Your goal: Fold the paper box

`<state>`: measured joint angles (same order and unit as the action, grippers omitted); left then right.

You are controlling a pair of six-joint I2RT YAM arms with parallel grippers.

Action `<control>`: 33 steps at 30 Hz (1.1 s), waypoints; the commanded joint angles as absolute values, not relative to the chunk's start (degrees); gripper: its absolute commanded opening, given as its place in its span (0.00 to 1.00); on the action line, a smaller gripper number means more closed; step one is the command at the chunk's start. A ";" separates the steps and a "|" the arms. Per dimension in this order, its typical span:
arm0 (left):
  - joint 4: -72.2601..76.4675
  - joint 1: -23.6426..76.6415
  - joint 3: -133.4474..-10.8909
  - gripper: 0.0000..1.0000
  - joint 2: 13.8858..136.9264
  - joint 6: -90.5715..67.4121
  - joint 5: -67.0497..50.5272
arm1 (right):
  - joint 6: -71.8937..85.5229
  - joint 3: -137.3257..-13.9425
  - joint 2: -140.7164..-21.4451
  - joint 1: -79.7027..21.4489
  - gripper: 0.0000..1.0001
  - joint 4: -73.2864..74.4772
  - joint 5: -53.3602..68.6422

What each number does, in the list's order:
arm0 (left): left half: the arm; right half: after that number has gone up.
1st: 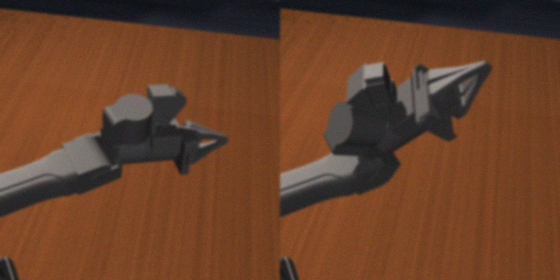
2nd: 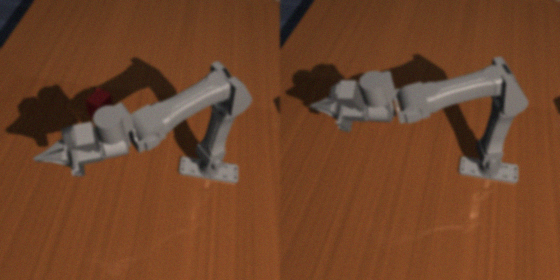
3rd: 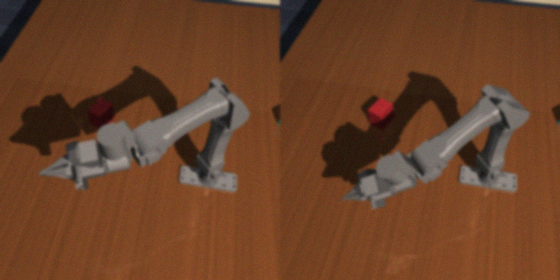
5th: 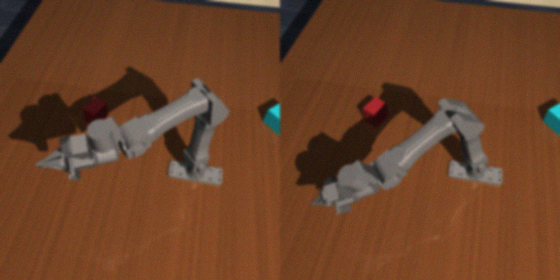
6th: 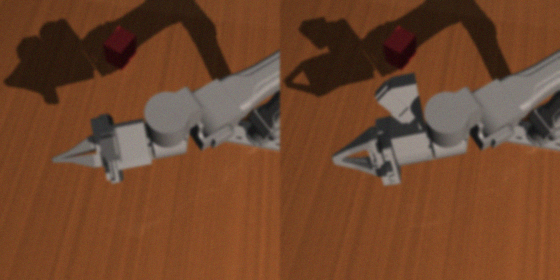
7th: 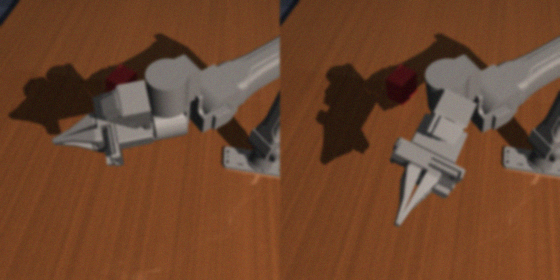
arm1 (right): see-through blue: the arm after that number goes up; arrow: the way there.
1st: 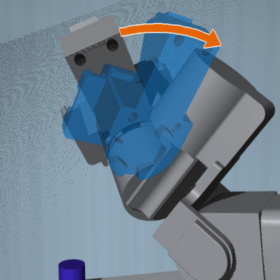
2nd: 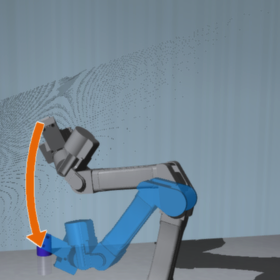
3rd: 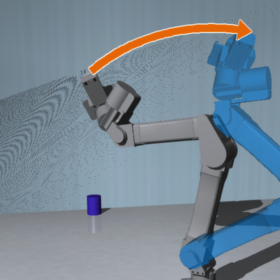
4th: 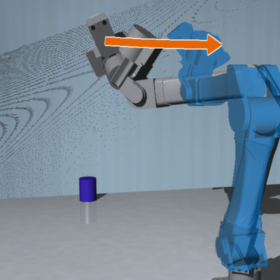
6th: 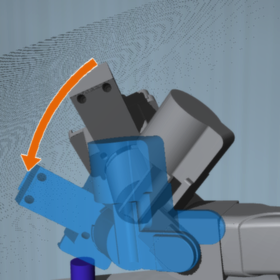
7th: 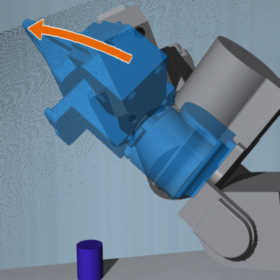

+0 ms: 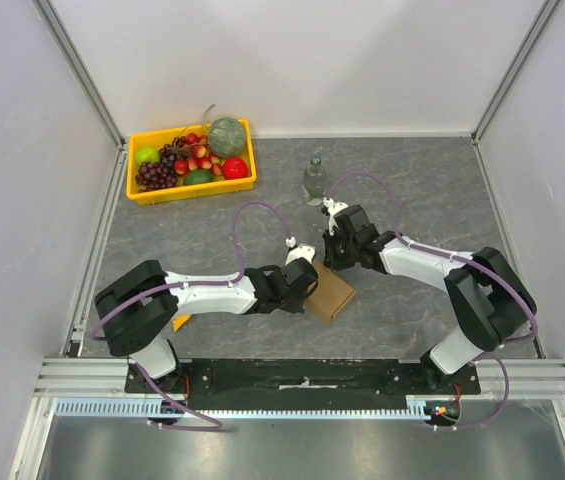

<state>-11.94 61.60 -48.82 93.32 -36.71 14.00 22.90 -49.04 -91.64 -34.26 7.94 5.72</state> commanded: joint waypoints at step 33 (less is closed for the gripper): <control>-10.91 44.22 -36.65 0.02 71.09 -38.33 8.89 | 16.97 -47.19 -83.84 -29.89 0.14 9.85 5.00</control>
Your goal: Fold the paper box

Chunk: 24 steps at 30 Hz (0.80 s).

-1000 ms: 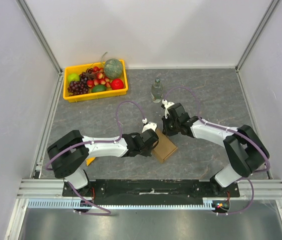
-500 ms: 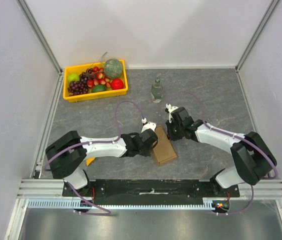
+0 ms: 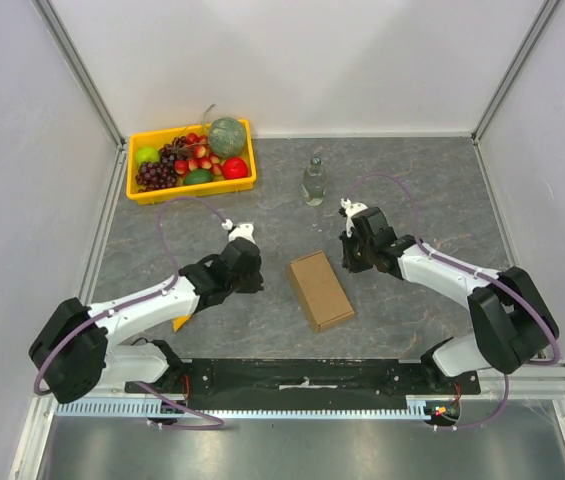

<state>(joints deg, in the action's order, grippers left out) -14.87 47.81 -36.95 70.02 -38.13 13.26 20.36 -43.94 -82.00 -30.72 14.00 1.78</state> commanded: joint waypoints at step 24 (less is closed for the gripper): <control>-1.06 43.42 -48.51 0.02 94.13 -34.81 0.26 | 18.81 -51.15 -94.30 -29.36 0.12 4.31 19.07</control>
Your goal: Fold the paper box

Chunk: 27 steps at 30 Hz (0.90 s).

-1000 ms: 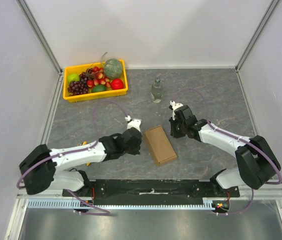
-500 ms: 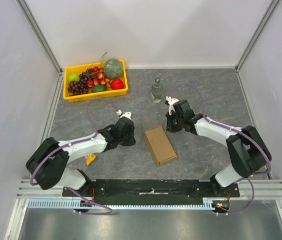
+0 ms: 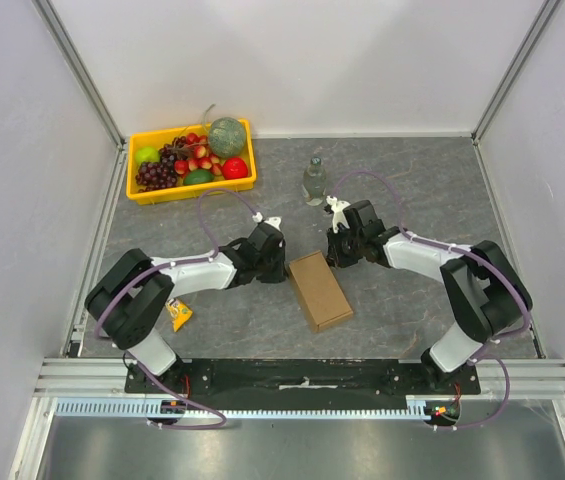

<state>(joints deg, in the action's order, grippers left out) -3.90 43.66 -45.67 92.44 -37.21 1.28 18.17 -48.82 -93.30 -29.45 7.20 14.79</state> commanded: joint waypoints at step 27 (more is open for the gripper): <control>-6.68 43.24 -38.95 0.02 83.15 -35.94 5.63 | 20.66 -44.04 -87.72 -29.44 0.09 10.81 9.31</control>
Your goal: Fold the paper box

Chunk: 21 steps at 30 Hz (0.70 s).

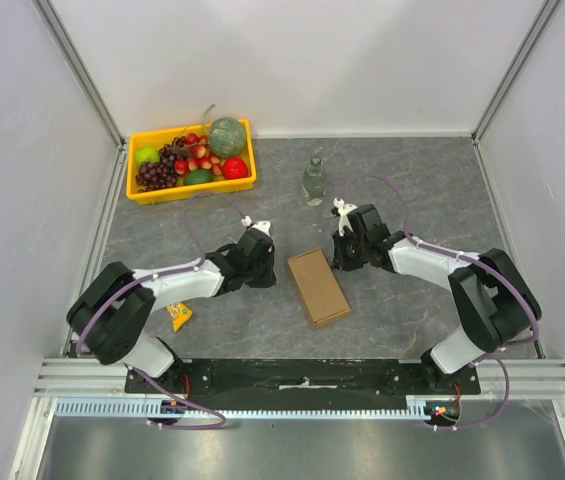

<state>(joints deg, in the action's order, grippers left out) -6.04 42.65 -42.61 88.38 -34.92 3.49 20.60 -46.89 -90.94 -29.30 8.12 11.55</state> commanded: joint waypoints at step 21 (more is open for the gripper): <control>3.34 55.63 -40.34 0.02 90.61 -41.66 2.81 | 28.12 -38.58 -83.32 -31.64 0.07 8.44 22.50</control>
<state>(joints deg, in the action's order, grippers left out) 2.17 54.52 -38.30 88.75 -39.62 2.96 24.97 -39.24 -84.66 -30.02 10.37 19.29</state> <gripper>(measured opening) 0.025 0.071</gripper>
